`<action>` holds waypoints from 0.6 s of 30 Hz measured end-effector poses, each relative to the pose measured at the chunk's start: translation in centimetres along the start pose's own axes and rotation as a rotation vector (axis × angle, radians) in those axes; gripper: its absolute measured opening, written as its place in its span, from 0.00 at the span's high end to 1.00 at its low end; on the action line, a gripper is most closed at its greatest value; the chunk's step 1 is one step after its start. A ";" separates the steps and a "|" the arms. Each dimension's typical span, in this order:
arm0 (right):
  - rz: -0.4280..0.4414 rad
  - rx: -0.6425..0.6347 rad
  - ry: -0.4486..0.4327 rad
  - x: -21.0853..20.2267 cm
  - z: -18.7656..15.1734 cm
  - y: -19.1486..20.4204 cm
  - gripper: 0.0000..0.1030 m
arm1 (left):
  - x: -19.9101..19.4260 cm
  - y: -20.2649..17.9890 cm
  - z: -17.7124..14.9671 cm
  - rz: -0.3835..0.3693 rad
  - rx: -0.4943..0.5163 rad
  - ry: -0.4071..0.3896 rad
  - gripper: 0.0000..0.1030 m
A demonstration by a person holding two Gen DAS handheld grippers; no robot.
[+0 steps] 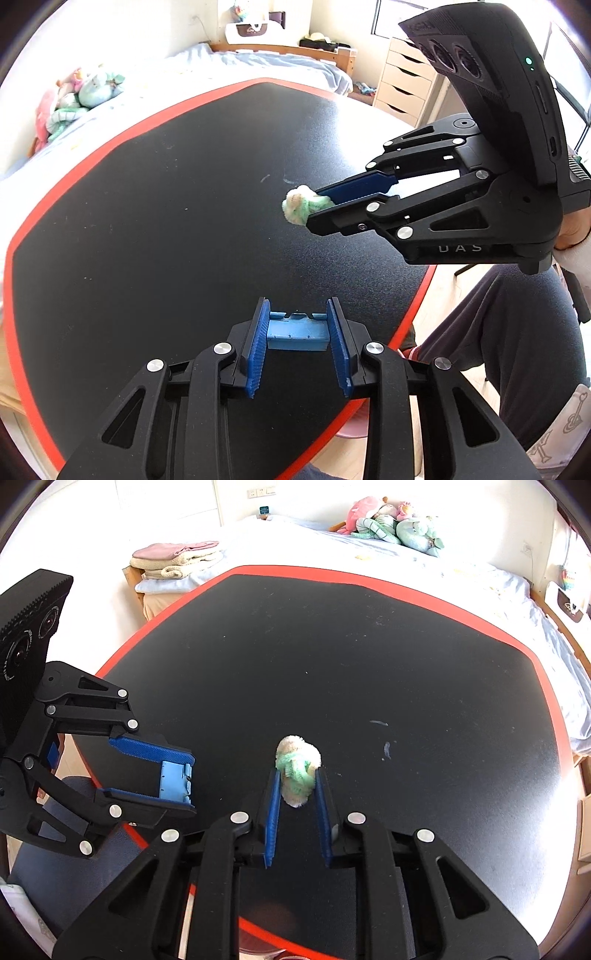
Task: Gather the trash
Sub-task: 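Carry the wad and blue clip over the wastebasket and open both tools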
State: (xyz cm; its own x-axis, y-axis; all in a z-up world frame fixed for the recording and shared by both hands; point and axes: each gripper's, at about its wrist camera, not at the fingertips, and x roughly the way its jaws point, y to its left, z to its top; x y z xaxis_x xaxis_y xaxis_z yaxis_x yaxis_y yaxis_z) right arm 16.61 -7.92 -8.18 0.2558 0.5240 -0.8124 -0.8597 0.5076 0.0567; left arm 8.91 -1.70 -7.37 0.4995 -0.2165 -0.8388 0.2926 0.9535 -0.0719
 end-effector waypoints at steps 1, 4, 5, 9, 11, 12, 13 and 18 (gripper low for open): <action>0.001 0.007 -0.003 -0.6 -0.2 0.2 0.83 | -0.4 -0.3 0.0 0.004 -0.006 -0.002 0.69; 0.002 0.033 -0.014 -2.6 -1.0 0.6 0.83 | -1.8 -0.8 -0.3 0.020 -0.022 -0.010 0.69; 0.001 0.044 -0.017 -3.2 -1.3 0.8 0.83 | -2.2 -1.0 -0.5 0.023 -0.030 -0.012 0.69; 0.001 0.075 -0.030 -5.8 -3.0 1.9 0.83 | -3.8 -1.7 -0.8 0.040 -0.045 -0.021 0.69; 0.006 0.084 -0.035 -7.0 -4.0 2.4 0.83 | -4.6 -2.3 -1.2 0.042 -0.056 -0.033 0.69; 0.009 0.088 -0.037 -7.6 -4.5 2.7 0.83 | -5.0 -2.7 -1.4 0.043 -0.062 -0.039 0.69; 0.007 0.089 -0.039 -8.1 -5.0 3.0 0.83 | -5.3 -2.9 -1.6 0.044 -0.068 -0.043 0.69; 0.010 0.106 -0.042 -10.2 -7.7 4.2 0.83 | -6.1 -4.1 -2.8 0.038 -0.091 -0.055 0.69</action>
State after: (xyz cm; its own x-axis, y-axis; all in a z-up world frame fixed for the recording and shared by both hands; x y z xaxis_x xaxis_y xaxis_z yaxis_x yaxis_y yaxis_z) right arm 6.96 -16.43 -4.11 0.2682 0.5565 -0.7864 -0.8110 0.5710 0.1274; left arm 2.40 -3.68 -3.50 0.5536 -0.1891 -0.8110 0.1988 0.9757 -0.0918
